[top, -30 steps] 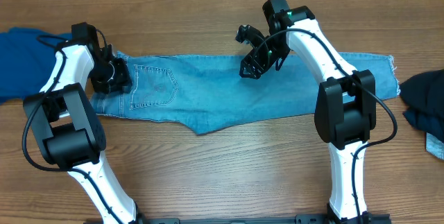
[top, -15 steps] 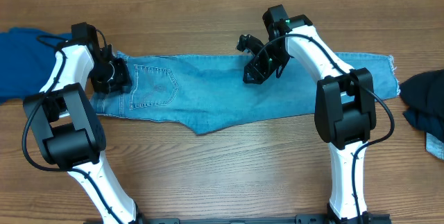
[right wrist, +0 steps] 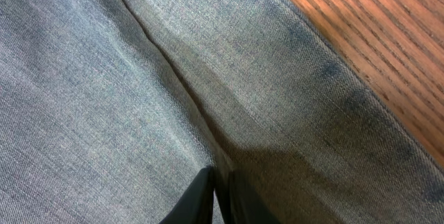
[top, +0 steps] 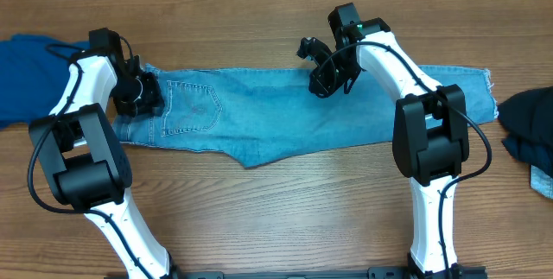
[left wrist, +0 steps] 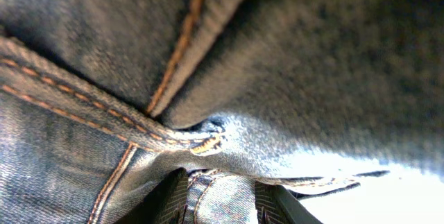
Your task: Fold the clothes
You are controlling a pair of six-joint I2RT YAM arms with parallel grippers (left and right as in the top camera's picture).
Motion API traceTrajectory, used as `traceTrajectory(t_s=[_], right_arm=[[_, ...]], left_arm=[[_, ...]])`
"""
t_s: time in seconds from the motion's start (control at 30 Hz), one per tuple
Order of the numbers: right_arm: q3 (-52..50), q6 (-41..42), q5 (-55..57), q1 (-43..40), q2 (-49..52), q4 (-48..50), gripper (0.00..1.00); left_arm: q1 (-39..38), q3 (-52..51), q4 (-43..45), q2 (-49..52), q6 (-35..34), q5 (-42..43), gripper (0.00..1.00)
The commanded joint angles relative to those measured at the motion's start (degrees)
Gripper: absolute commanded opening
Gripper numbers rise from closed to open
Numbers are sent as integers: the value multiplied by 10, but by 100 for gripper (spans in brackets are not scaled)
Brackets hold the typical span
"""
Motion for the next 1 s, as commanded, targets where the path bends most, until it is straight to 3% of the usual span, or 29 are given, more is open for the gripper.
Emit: traceTrajectory(t_s=[0.0,0.07,0.7,0.77,0.8,0.97], right_arm=[[-3,2,0,-1,-9,0,11],[-3,3,1,-1,-9,0,4],[-3,149,23,-62,-9,147,4],[-3,149,23,-63,-9,144,52],[-3,149,23,-63,-9,141,97],[3,172,95,-68,-9,114,100]], left_arm=[[5,-10,5,32,0,-8,37],[5,-10,5,32,0,-8,37],[6,-10,10,32,0,-8,37],[6,-10,10,32,0,-8,38],[6,-10,10,32,0,-8,38],[6,-10,14,32,0,-7,37]])
